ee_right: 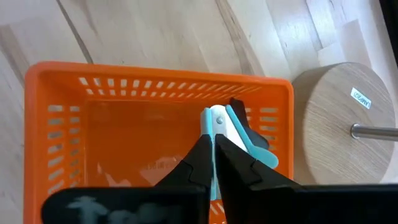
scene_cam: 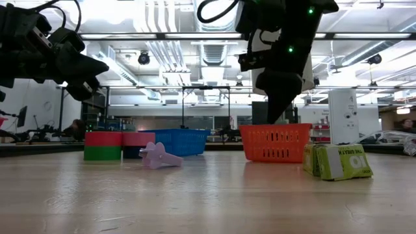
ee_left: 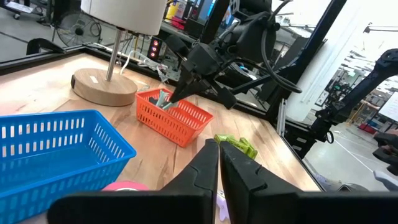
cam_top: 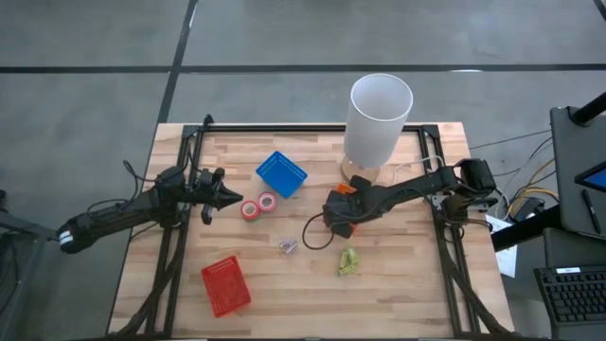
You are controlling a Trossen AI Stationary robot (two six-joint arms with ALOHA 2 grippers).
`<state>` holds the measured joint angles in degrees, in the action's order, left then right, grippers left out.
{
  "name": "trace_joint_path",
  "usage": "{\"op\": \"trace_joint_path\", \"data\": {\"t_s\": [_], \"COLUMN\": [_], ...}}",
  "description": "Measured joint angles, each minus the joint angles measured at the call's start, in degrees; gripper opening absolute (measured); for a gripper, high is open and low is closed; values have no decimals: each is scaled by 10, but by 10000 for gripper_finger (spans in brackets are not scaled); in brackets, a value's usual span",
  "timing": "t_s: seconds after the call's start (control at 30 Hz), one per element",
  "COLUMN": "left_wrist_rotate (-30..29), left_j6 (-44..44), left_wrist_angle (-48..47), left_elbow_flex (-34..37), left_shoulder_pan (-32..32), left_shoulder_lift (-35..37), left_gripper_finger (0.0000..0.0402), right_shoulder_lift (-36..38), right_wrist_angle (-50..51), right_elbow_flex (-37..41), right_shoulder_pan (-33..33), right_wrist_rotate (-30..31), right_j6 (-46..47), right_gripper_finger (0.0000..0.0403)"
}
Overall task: Pick and place Stapler, Stapler remover, tape
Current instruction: Put the blue staple remover into the orange basket, then put the purple staple remover into the orange basket
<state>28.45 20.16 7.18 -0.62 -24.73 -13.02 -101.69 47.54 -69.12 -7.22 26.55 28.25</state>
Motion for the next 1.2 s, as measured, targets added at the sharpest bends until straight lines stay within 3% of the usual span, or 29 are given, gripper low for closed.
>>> {"op": "trace_joint_path", "data": {"t_s": [0.57, 0.73, 0.83, 0.93, 1.03, 1.2], "left_wrist_rotate": [0, 0, 0, 0, 0, 0], "left_j6": [0, 0, 0, 0, 0, 0], "left_wrist_angle": [0, 0, 0, 0, 0, -3], "left_elbow_flex": [0, 0, 0, 0, 0, 0], "left_shoulder_pan": [0, 0, 0, 0, 0, 0], "left_shoulder_lift": [0, 0, 0, 0, 0, -2], "left_gripper_finger": [20, 20, 18, 20, 21, 18], "right_shoulder_lift": [2, 3, 3, -5, -22, -70], "right_wrist_angle": [-14, -113, -208, -280, -328, -360], "right_elbow_flex": [-45, -65, -62, -60, -59, -62], "right_shoulder_pan": [-8, -34, -51, -61, -65, -68], "right_wrist_rotate": [6, -1, -53, -98, -158, -193], "right_j6": [-38, -123, -207, -229, -256, -286], "right_gripper_finger": [135, 148, 146, 138, 130, 126]}}
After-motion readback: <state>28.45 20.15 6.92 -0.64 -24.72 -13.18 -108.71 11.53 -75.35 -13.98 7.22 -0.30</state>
